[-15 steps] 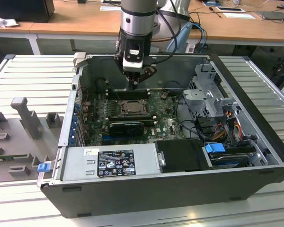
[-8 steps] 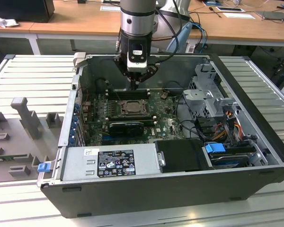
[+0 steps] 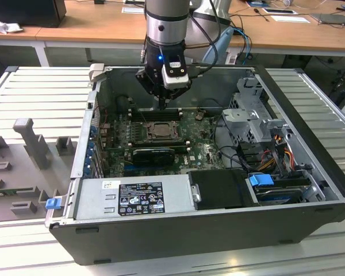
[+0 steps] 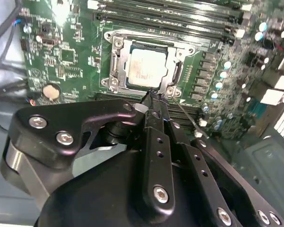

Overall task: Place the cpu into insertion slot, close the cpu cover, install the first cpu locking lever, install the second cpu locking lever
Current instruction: 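Install the first cpu locking lever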

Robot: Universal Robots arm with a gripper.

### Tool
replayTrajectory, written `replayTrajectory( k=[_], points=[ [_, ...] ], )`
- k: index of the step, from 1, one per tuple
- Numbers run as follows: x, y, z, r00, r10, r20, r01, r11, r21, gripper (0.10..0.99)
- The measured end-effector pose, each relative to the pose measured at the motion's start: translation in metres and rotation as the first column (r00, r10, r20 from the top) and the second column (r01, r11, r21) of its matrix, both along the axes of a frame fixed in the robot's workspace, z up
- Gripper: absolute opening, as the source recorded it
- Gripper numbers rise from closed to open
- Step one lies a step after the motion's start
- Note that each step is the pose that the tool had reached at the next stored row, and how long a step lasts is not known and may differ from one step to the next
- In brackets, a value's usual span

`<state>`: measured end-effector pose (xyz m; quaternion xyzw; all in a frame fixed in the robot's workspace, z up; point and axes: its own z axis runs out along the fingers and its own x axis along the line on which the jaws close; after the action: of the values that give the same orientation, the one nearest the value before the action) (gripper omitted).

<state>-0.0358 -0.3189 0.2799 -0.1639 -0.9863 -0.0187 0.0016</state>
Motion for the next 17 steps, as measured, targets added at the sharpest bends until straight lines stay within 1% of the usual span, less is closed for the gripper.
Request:
replayTrajectory(
  k=[1,3,5,6,7,8,9,11,13,17],
  points=[
    [-0.0005,0.0000,-0.0002,0.9999,0.016,0.0000,-0.016,0.9999,0.000,0.102],
    [-0.0069,0.0000,-0.0013,0.9998,0.021,0.0006,-0.021,0.9998,0.002,0.102],
    [-0.0074,0.0000,-0.0038,0.9964,0.084,0.0004,-0.084,0.9964,0.002,0.102],
    [-0.0074,0.0000,-0.0046,0.9948,0.102,0.0004,-0.102,0.9948,0.002,0.102],
    [-0.0074,0.0000,-0.0064,0.9897,0.143,0.0003,-0.143,0.9897,0.002,0.102],
    [-0.0074,0.0000,-0.0083,0.9824,0.187,0.0004,-0.187,0.9824,0.002,0.102],
    [-0.0074,0.0000,-0.0085,0.9778,0.209,0.0003,-0.209,0.9778,0.001,0.102],
    [-0.0087,0.0000,-0.0091,0.9732,0.230,0.0007,-0.230,0.9732,0.001,0.102],
    [-0.0166,0.0000,-0.0100,0.9732,0.230,0.0023,-0.230,0.9732,0.001,0.102],
    [-0.0375,0.0000,-0.0116,0.9731,0.230,0.0066,-0.230,0.9731,0.000,0.102]
  ],
)
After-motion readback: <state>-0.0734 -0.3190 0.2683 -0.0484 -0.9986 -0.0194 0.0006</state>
